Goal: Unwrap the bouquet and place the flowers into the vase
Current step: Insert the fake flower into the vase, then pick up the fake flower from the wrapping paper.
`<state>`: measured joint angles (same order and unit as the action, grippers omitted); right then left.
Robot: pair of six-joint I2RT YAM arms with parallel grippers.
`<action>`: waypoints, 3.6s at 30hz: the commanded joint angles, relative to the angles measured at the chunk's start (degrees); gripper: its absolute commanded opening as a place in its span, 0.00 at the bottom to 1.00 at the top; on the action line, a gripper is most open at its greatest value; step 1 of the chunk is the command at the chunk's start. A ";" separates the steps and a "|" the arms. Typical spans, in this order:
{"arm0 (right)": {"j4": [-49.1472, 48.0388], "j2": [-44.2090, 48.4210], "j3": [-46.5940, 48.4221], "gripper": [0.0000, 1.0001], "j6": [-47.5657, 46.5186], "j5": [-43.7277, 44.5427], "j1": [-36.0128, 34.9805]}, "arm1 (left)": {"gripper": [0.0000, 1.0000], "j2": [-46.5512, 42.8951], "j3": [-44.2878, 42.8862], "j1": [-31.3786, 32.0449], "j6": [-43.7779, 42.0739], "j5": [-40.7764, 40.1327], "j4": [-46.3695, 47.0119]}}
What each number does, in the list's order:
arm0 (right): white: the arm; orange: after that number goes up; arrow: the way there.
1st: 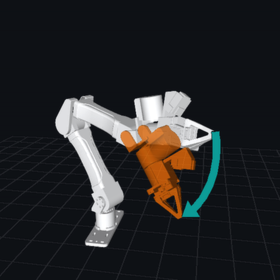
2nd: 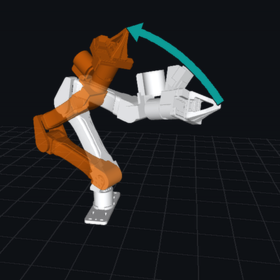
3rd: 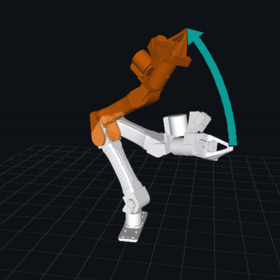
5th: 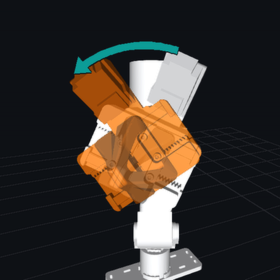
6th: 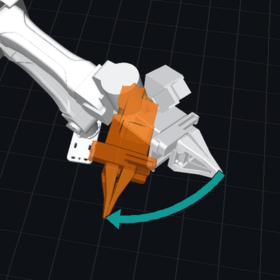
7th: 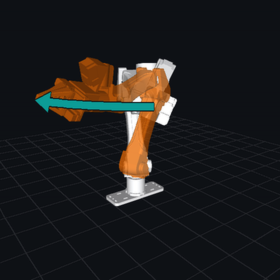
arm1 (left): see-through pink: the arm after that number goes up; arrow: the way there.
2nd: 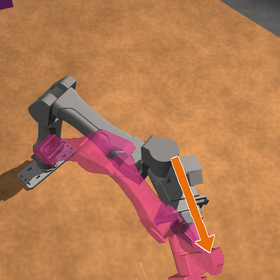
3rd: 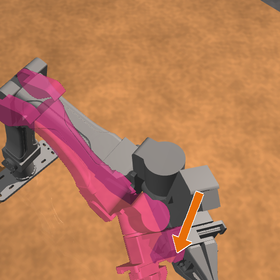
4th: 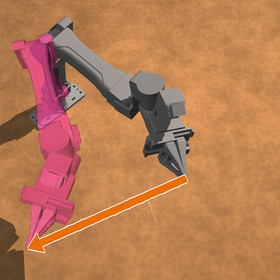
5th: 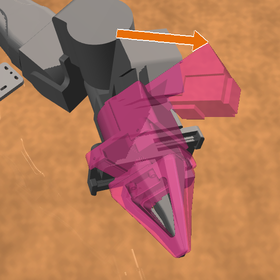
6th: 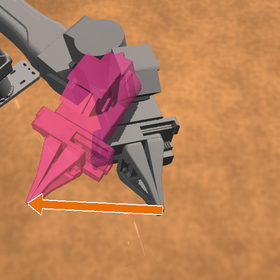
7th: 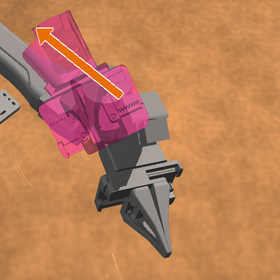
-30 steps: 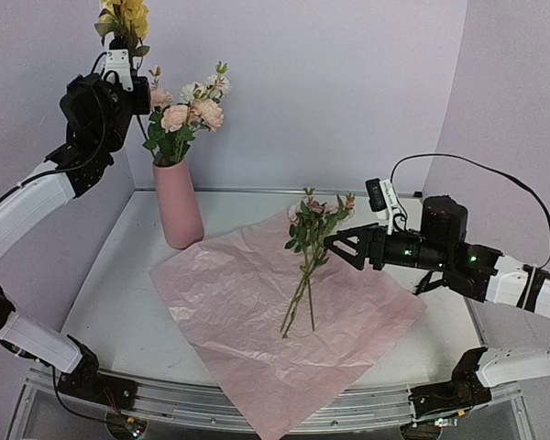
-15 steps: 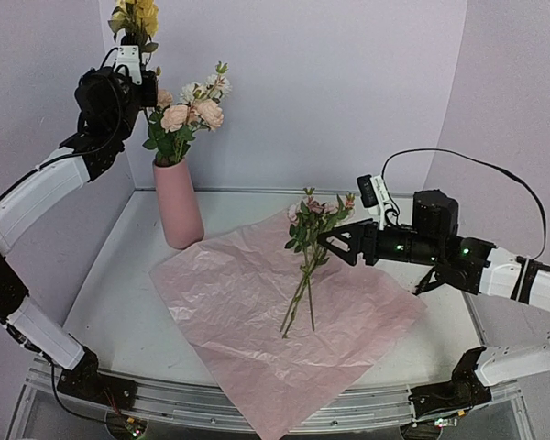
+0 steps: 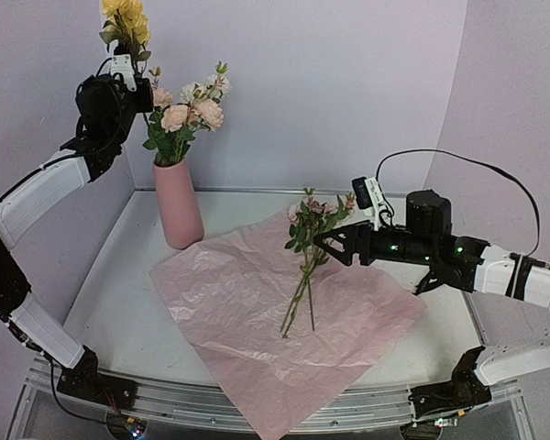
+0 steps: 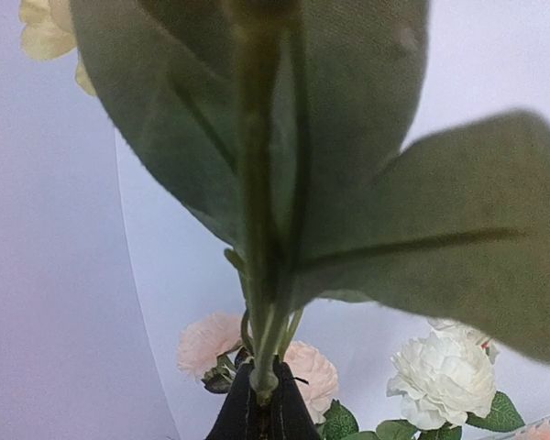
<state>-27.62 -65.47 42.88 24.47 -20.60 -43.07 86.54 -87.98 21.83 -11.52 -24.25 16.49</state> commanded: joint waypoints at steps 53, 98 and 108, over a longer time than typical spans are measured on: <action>-3.09 -3.22 -0.81 0.84 7.03 4.40 -0.17 | 0.62 -23.63 36.76 -1.52 36.32 11.21 -22.03; 10.57 -37.37 14.01 0.37 26.34 20.60 1.49 | 0.65 -11.72 50.68 13.59 62.65 35.93 -11.83; 10.21 -42.70 17.63 0.32 26.94 21.61 3.11 | 0.66 -13.39 51.58 13.59 63.17 36.15 -11.79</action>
<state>-18.32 -106.19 57.84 50.82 -0.21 -40.58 75.24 -36.62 35.27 51.07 11.59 2.61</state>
